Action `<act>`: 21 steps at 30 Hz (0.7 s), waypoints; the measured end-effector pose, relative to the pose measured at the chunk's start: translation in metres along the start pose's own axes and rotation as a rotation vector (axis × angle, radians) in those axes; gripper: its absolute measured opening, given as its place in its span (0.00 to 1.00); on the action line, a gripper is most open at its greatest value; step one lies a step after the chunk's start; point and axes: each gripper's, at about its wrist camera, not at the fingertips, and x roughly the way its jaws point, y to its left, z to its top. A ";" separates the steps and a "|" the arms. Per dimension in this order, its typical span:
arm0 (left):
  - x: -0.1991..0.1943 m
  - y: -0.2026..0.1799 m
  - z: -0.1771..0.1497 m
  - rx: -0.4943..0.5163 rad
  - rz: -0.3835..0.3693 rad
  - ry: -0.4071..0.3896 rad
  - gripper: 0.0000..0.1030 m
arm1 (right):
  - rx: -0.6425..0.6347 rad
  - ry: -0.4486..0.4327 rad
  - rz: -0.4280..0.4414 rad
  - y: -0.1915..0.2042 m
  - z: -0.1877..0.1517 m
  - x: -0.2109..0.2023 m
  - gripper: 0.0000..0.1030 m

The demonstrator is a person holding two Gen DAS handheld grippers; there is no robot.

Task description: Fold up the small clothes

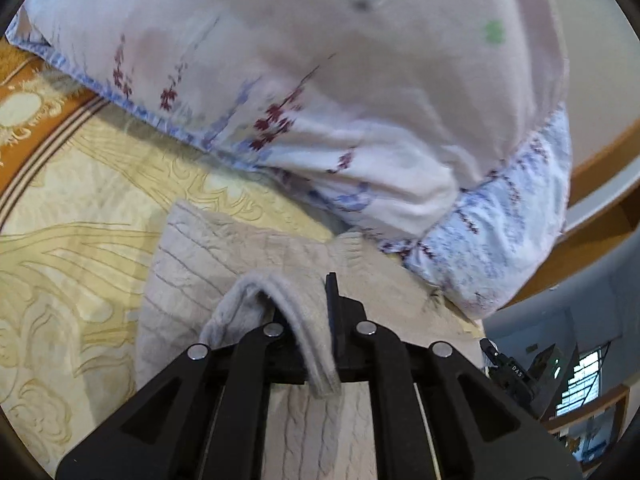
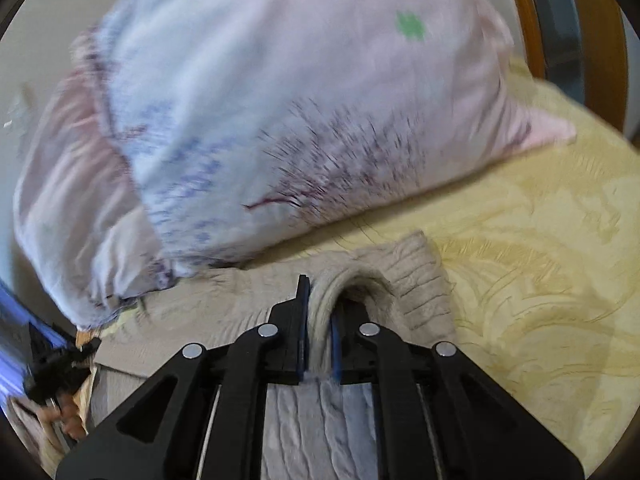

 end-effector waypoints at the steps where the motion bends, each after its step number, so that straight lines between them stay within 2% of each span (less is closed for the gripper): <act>1: 0.003 0.000 0.000 -0.012 -0.001 0.007 0.09 | 0.010 0.010 0.002 0.001 0.002 0.003 0.16; 2: 0.002 0.000 0.001 -0.027 -0.014 0.011 0.13 | 0.018 0.006 0.011 0.002 0.004 0.002 0.21; 3: -0.001 -0.001 0.001 -0.032 -0.022 0.005 0.27 | 0.024 -0.012 0.032 0.002 0.005 -0.003 0.34; 4: -0.010 -0.003 0.001 -0.026 -0.031 -0.021 0.48 | 0.028 -0.029 0.047 0.002 0.005 -0.009 0.51; 6: -0.028 -0.008 0.001 0.010 -0.029 -0.076 0.59 | 0.013 -0.099 0.029 0.001 0.002 -0.030 0.65; 8: -0.047 -0.010 -0.001 0.051 -0.031 -0.095 0.58 | -0.011 -0.136 0.020 -0.003 -0.003 -0.048 0.64; 10: -0.062 -0.009 -0.005 0.076 -0.031 -0.090 0.55 | -0.016 -0.135 0.009 -0.011 -0.013 -0.061 0.61; 11: -0.067 -0.007 -0.008 0.086 -0.030 -0.083 0.54 | -0.020 -0.128 0.006 -0.015 -0.018 -0.066 0.57; 12: -0.072 -0.005 -0.014 0.102 -0.027 -0.067 0.51 | -0.024 -0.118 0.005 -0.019 -0.021 -0.068 0.49; 15: -0.075 -0.001 -0.025 0.127 -0.020 -0.030 0.46 | -0.048 -0.066 0.011 -0.029 -0.034 -0.072 0.40; 21: -0.076 0.009 -0.049 0.180 0.021 0.007 0.45 | -0.120 -0.003 -0.026 -0.034 -0.058 -0.069 0.35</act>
